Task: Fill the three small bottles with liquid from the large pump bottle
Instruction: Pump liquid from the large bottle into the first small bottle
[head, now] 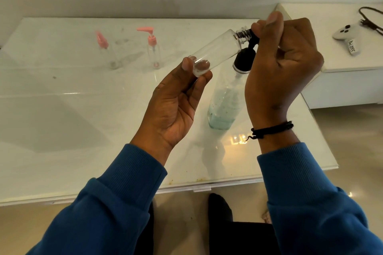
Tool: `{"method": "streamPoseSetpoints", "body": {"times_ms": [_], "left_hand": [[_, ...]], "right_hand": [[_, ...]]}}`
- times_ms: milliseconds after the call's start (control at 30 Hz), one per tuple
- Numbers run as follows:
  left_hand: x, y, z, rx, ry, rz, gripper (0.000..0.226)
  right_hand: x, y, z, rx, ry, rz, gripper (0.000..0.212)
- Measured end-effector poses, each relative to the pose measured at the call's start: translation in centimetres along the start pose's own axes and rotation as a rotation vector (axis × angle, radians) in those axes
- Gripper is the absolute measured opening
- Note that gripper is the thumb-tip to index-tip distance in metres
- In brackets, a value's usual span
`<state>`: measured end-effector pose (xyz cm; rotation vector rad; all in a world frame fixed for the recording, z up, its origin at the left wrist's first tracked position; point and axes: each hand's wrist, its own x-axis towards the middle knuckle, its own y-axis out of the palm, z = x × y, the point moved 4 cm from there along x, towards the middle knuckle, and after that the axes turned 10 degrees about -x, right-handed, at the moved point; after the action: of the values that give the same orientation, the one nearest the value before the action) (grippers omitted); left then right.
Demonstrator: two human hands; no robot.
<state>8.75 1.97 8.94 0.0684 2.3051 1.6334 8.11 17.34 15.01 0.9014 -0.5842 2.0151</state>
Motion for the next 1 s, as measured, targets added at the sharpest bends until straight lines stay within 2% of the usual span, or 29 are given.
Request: {"method": "streamPoseSetpoints", "body": {"times_ms": [167, 400, 767, 1000], "left_hand": [[-0.04, 0.04, 0.01, 0.002, -0.002, -0.005, 0.043], [-0.21, -0.02, 0.22, -0.005, -0.013, -0.023, 0.034], [-0.04, -0.03, 0.2, -0.014, -0.002, 0.0, 0.045], [-0.07, -0.21, 0.24, -0.032, -0.012, -0.01, 0.042]], "right_hand": [[-0.22, -0.1, 0.04, -0.012, 0.012, -0.004, 0.031], [-0.86, -0.25, -0.26, -0.014, 0.011, -0.016, 0.028], [0.05, -0.09, -0.22, -0.014, -0.003, 0.005, 0.03], [-0.73, -0.12, -0.26, -0.002, 0.005, -0.017, 0.03]]}}
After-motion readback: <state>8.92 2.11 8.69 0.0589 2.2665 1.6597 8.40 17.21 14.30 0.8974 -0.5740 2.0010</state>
